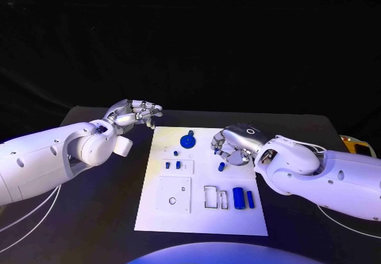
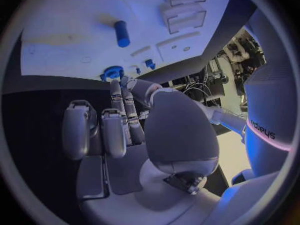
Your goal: Assemble the parts on the task board
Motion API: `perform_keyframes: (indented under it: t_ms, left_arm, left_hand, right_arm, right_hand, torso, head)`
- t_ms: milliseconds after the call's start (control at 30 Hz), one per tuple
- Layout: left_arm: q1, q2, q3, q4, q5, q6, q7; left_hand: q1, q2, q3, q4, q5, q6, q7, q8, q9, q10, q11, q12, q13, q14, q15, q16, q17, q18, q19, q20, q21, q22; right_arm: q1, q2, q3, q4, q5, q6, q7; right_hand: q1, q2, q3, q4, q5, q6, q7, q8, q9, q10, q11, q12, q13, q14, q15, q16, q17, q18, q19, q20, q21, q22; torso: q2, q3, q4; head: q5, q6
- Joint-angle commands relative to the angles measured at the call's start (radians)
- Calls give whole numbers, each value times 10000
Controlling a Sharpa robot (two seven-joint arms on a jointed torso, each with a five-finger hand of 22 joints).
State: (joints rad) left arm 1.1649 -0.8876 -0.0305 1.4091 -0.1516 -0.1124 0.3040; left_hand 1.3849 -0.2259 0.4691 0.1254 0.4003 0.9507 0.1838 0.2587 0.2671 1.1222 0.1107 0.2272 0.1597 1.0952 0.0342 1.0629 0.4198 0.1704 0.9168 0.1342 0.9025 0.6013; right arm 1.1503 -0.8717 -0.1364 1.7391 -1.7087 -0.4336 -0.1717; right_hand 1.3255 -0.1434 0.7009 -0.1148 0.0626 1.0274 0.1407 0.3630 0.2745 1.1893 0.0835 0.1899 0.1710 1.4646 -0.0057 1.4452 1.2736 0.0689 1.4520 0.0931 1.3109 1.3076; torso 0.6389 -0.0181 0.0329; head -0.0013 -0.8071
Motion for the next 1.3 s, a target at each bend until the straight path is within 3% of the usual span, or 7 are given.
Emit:
perform_keyframes:
  t_ms: [33, 267, 667, 1300]
  left_arm:
    - [-1, 50, 1, 7, 35, 160, 28]
    - [-7, 120, -8, 11, 39, 160, 49]
    - [-10, 283, -11, 18, 66, 192, 48]
    - [-9, 244, -12, 30, 68, 226, -43]
  left_hand:
    - [106, 8, -46, -20, -5, -62, -7, -52, -12, -66, 14, 25, 9, -61, 31, -52, -16, 129, 49, 0, -47, -10]
    - [156, 52, -35, -36, 28, -54, -10, -48, -12, -74, 12, 40, 12, -66, 34, -66, -20, 132, 62, 2, -61, -20]
    - [87, 47, -93, 19, 22, -60, 1, -52, -17, -90, 27, 57, 14, -66, 50, -74, -21, 127, 73, 12, -88, -39]
    - [89, 77, -107, 45, 41, -104, 20, -77, -30, -126, 37, 68, 14, -63, 55, -80, -21, 130, 89, 16, -117, -60]
  right_arm:
    - [-129, 188, -5, 156, 243, -245, 269]
    - [-545, 768, -27, 190, 295, -178, 499]
    - [-1245, 1652, -110, -312, 253, -52, 700]
    - [-1453, 1966, -162, -610, 253, 39, 778]
  right_hand:
    - [60, 47, 63, -8, 24, 24, 15, -52, 4, 191, -141, -36, 4, 446, -34, -7, -9, -109, 35, -7, 15, 1511]
    - [54, 28, 85, -47, 31, 6, 25, -75, -2, 179, -131, -57, -1, 441, -27, -17, -30, -101, 20, -3, -17, 1503]
    - [48, 23, 104, -72, 41, -5, 33, -91, -6, 168, -122, -74, -6, 441, -20, -16, -29, -93, 3, 1, -52, 1492]
    - [-52, -4, 81, -74, 42, -3, 52, -111, -7, 164, -104, -101, -11, 440, -1, -21, -39, -93, 1, 16, -51, 1502]
  torso:
    - [-10, -2, 1]
    - [2, -6, 4]
    - [7, -17, 2]
    - [8, -17, -9]
  head:
    - [155, -64]
    - [429, -84]
    - [671, -173]
    - [792, -300]
